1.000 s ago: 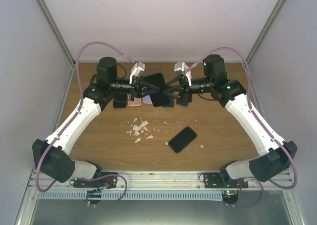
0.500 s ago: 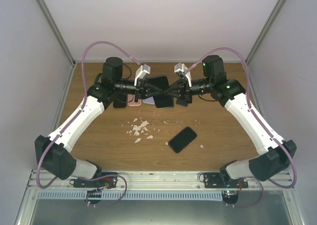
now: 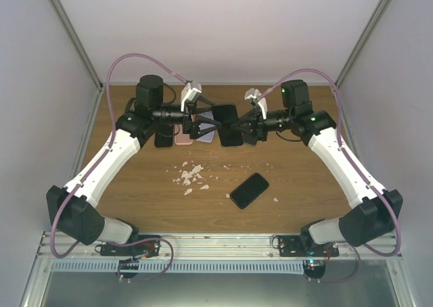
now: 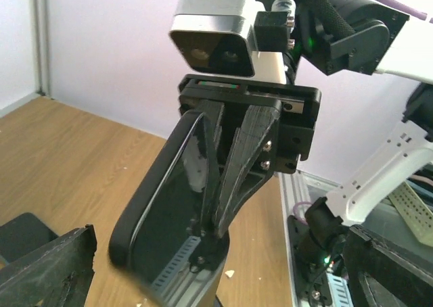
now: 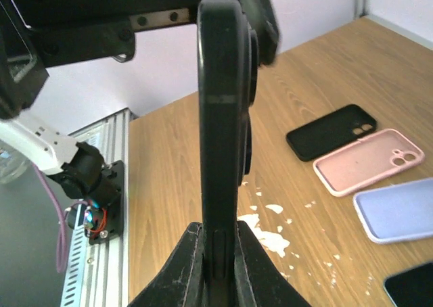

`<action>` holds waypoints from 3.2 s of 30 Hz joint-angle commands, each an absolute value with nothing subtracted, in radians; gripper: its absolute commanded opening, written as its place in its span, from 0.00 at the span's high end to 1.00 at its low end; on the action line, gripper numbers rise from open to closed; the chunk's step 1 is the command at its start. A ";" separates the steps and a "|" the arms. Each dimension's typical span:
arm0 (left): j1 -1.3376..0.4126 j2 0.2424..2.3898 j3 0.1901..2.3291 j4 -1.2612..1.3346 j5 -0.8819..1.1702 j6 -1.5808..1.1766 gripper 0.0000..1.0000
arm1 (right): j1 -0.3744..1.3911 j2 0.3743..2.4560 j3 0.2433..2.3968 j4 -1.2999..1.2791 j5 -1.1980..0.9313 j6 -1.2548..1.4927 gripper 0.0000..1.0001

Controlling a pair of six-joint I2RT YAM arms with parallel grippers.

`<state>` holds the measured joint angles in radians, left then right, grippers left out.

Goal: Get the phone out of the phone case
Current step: Place the phone at the center of the board.

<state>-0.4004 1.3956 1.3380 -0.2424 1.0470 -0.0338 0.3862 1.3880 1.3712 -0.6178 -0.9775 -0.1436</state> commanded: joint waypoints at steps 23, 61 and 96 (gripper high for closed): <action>-0.260 1.313 1.271 -0.143 0.942 -0.103 0.01 | -0.225 1.770 1.334 -0.797 -0.976 -0.196 1.00; -0.210 1.328 1.218 -0.114 0.830 -0.154 0.01 | -0.228 2.482 1.815 -1.083 -1.131 -0.175 0.99; -0.181 1.306 1.192 -0.118 0.775 -0.183 0.01 | -0.162 2.510 1.970 -1.138 -1.013 -0.204 0.63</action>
<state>-0.1886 1.3437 1.2015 -0.1539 0.8013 -0.1844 -0.1497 2.5599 1.9968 -1.1824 -1.1027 -0.2058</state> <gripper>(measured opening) 0.990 0.320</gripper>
